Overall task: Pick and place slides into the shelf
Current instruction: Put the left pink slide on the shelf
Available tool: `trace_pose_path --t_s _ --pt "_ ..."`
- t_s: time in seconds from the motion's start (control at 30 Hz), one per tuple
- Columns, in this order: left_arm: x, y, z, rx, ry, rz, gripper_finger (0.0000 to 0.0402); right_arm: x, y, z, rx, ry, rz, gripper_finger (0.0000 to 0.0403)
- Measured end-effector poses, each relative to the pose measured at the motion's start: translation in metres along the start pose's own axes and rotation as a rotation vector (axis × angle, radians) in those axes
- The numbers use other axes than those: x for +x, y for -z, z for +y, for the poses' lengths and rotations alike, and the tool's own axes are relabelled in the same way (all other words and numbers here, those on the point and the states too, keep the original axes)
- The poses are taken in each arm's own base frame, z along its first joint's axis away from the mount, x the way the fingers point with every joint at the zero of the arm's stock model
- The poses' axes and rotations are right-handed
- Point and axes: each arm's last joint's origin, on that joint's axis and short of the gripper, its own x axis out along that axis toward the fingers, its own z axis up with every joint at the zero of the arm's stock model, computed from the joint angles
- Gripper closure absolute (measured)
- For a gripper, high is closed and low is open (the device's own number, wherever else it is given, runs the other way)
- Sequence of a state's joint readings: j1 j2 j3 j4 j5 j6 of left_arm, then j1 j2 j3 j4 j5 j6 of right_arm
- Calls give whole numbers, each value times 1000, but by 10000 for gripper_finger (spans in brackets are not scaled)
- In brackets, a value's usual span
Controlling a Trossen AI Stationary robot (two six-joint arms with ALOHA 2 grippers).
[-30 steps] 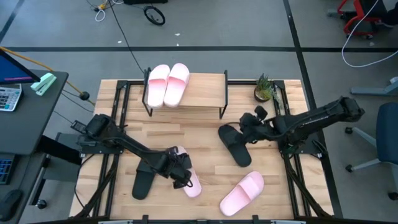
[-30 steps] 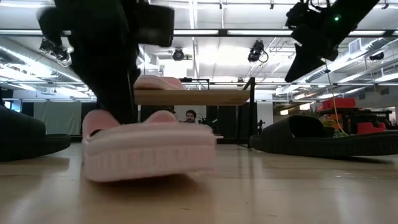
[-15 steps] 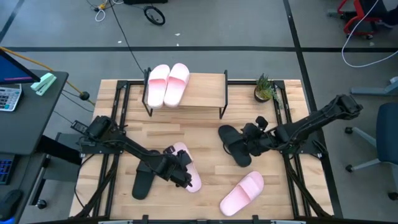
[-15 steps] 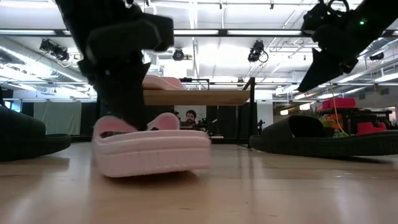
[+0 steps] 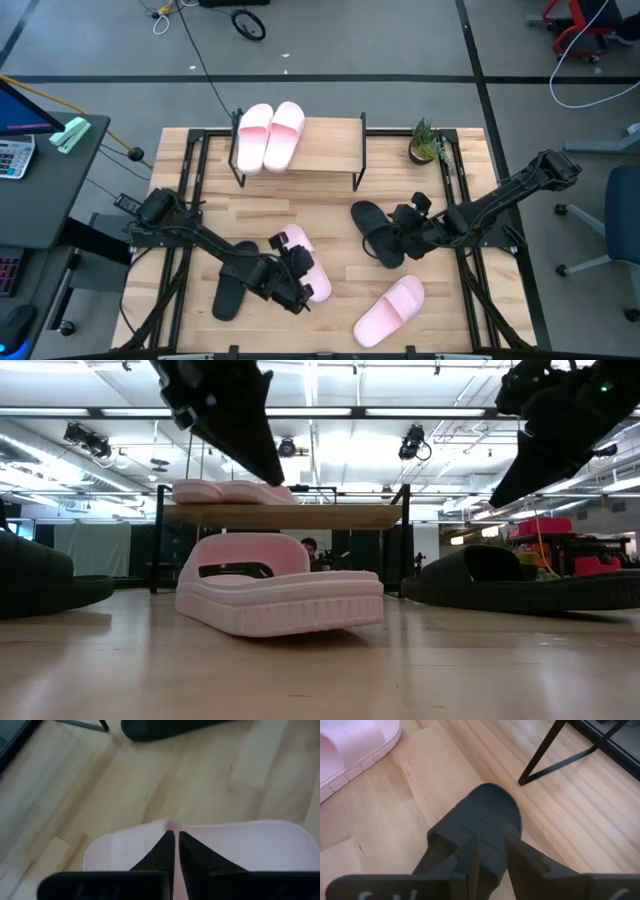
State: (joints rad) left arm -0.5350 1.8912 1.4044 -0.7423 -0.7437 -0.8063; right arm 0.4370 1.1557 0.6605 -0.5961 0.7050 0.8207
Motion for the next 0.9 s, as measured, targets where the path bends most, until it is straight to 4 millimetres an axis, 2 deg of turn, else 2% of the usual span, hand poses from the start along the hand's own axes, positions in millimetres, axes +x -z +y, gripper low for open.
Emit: trace_pose_path --t_s 0.17,0.33,0.57,0.73,0.9 --pt "2 3 -2 52 28 45 343 0 0 0 -1 0 0 305" --pt "5 3 1 147 20 58 275 0 0 0 -2 0 0 305" --pt "20 3 7 118 -20 83 195 0 0 0 -3 0 0 305" --pt "40 20 4 129 -72 136 187 0 0 0 -5 1 0 305" --pt "49 26 5 90 -136 140 212 0 0 0 -5 1 0 305"
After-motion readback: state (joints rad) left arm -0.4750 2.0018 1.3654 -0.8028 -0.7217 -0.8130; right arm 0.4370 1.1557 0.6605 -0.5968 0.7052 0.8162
